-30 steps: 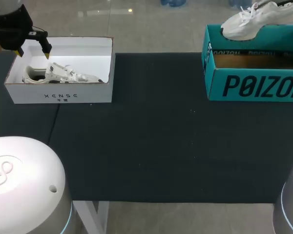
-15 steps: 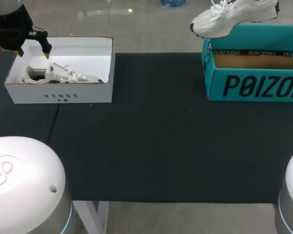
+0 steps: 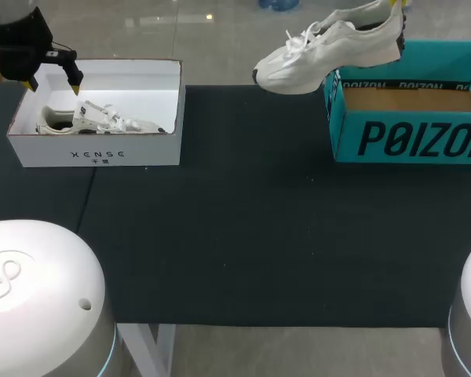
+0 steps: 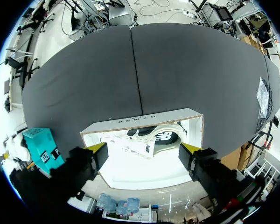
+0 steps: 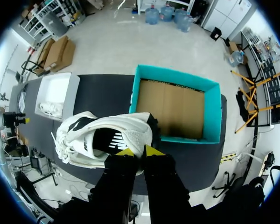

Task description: Take the shoe out of the shoebox, open the shoe tongue, remove and reinsert the insole, then place the shoe into the shoebox

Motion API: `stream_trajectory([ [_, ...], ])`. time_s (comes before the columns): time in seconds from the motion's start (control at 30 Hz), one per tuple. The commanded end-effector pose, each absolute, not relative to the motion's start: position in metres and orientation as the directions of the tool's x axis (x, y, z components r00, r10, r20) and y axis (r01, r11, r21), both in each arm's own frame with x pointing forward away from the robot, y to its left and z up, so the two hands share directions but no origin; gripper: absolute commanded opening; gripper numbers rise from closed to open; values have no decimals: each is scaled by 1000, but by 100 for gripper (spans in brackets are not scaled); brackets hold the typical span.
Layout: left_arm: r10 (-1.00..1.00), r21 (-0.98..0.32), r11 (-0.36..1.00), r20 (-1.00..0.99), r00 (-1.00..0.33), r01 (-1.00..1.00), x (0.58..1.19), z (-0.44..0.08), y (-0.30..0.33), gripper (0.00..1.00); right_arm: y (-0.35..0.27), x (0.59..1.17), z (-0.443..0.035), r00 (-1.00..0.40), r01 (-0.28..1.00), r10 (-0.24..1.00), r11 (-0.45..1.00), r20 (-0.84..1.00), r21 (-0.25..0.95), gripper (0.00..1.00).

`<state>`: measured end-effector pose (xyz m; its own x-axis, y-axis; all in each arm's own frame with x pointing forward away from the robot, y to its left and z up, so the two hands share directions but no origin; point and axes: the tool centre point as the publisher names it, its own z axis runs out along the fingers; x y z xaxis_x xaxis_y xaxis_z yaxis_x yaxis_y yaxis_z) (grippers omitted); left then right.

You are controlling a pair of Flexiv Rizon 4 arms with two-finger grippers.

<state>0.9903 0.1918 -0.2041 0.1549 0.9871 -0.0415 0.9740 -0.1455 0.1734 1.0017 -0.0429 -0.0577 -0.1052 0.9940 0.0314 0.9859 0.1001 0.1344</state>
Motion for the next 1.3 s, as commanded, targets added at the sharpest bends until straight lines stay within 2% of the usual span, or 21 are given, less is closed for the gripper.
stream_trajectory([
  [0.03,987,173,-147,-39,156,974,990,-204,192,100,-21,962,-62,-117,964,993,108,22,245,0],
  [0.27,987,173,-147,-39,156,974,990,-204,192,100,7,926,-71,-130,976,990,119,49,184,0],
  [0.93,987,173,-147,-39,156,974,990,-204,192,100,7,926,-71,-130,976,990,119,49,184,0],
  [1.3,987,173,-147,-39,156,974,990,-204,192,100,58,838,-86,-118,981,990,104,83,161,0],
])
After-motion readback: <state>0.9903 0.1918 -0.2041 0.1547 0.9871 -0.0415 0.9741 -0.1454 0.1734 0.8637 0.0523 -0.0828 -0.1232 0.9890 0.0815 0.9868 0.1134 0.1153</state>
